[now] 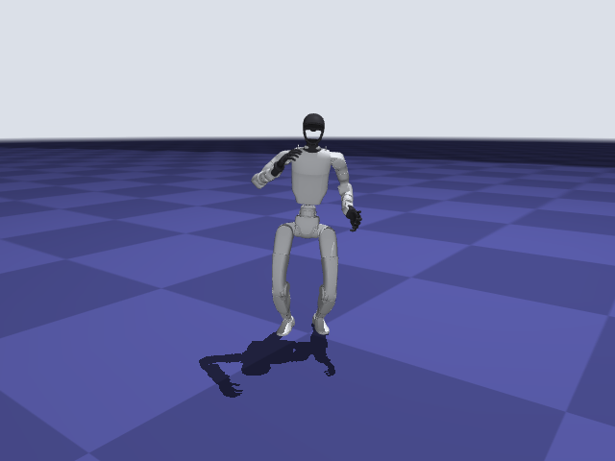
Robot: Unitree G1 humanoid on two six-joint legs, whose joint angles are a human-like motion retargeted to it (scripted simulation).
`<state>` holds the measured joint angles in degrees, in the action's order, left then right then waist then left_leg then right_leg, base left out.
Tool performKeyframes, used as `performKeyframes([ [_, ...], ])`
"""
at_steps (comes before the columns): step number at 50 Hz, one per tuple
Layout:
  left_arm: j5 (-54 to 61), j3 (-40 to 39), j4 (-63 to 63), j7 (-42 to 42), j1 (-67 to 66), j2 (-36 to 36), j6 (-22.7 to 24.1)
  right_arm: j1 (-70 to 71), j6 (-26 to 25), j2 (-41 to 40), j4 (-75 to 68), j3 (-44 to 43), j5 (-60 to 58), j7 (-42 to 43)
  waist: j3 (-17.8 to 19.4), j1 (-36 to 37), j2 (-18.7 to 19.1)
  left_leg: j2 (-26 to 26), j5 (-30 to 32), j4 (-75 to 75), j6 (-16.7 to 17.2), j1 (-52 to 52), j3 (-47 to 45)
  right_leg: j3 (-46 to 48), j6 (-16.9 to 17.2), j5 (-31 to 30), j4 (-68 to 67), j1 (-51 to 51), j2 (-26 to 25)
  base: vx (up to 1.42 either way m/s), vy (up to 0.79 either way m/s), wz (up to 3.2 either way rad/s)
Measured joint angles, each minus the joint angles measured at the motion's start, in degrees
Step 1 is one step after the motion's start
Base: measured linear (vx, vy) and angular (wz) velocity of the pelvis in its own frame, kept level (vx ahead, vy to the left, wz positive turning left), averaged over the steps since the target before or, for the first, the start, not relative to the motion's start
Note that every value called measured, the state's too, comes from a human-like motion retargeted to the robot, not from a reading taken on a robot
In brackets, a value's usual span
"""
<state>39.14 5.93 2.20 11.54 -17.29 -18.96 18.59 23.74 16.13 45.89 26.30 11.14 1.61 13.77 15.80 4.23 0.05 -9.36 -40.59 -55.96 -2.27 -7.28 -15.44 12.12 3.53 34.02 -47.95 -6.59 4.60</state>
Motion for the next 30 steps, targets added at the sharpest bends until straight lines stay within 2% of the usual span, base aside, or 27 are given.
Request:
performKeyframes([
  [3,-1.53,1.58,-3.71,2.77,16.66,-2.35,2.04,-13.29,-0.91,-3.33,-10.70,1.71,1.87,-5.99,-0.53,-4.89,0.05,2.05,-0.47,5.23,-0.32,0.46,0.13,2.20,0.50,-2.11,-2.33,-1.69,2.49,-0.09,0.04,0.80],
  [5,-2.14,1.49,-9.77,4.11,27.56,-4.79,3.91,-22.15,-1.83,-5.64,-19.25,2.41,1.87,-9.91,-0.95,-8.17,0.02,4.53,1.69,11.11,0.15,1.93,0.50,3.62,1.18,-5.51,-4.63,-3.18,5.14,-0.06,0.03,0.76],
  [9,-4.39,0.58,-25.42,7.08,42.79,-9.66,7.51,-34.27,-3.17,-9.74,-31.15,0.84,1.62,-11.92,-2.47,-14.38,-0.30,9.74,10.27,25.10,1.26,5.60,1.88,0.92,3.11,-9.30,-6.60,-7.08,7.53,-0.02,0.01,0.61],
  [12,-4.49,1.05,-33.51,7.18,45.82,-11.20,8.77,-38.46,-3.27,-11.92,-35.42,-1.46,3.23,-11.24,-3.74,-15.68,-0.11,11.30,16.14,31.92,1.89,7.09,2.64,-1.13,4.05,-10.26,-3.85,-8.42,7.09,0.00,-0.01,0.11],
  [15,-2.81,1.64,-35.73,5.82,41.49,-10.08,8.95,-37.68,-3.05,-13.49,-36.27,-2.30,5.11,-10.05,-3.97,-13.89,-1.12,11.56,16.82,30.21,1.92,6.46,2.46,-2.18,4.67,-9.91,-1.02,-7.48,6.85,0.01,-0.07,-0.19],
  [20,-1.67,1.03,-25.41,2.70,24.78,-5.02,5.59,-25.35,-1.65,-13.80,-33.24,-1.80,5.74,-6.80,-2.34,-6.32,-2.54,8.59,8.43,16.11,0.56,2.71,2.21,-2.18,3.07,-2.41,2.14,-3.99,4.48,0.04,-0.10,-0.60],
  [22,-4.17,0.87,-16.56,1.00,17.91,-3.00,3.31,-17.55,-0.56,-12.60,-30.11,-1.52,4.74,-4.73,-0.68,-3.17,-1.46,5.49,5.92,5.74,0.79,-0.18,3.57,-2.25,1.42,0.46,1.85,-3.00,1.95,0.05,-0.10,-0.84],
  [25,-8.30,0.52,-4.23,-2.13,10.10,-0.09,1.04,-5.44,1.12,-10.10,-22.98,-1.55,2.78,-1.43,0.64,1.25,1.82,-0.57,4.84,-7.50,0.67,-4.84,5.54,-2.80,-0.50,1.11,2.67,-2.60,-3.12,0.06,-0.09,-0.78],
  [27,-8.46,-0.23,-0.41,-4.54,4.99,1.21,0.62,0.61,2.00,-8.67,-16.63,-2.16,1.39,0.70,-0.08,4.18,3.58,-2.83,5.00,-10.58,0.49,-7.08,6.48,-3.20,-1.11,-0.32,5.61,-2.80,-5.50,0.08,-0.05,-0.66],
  [30,-5.82,-1.18,-0.35,-7.05,-2.54,1.68,0.60,5.15,3.11,-7.52,-8.26,-3.09,0.33,2.76,-1.87,7.30,4.44,-2.72,6.00,-8.45,1.15,-8.07,6.76,-3.60,-0.85,-2.68,10.00,-2.65,-6.60,0.08,-0.02,-0.28],
])
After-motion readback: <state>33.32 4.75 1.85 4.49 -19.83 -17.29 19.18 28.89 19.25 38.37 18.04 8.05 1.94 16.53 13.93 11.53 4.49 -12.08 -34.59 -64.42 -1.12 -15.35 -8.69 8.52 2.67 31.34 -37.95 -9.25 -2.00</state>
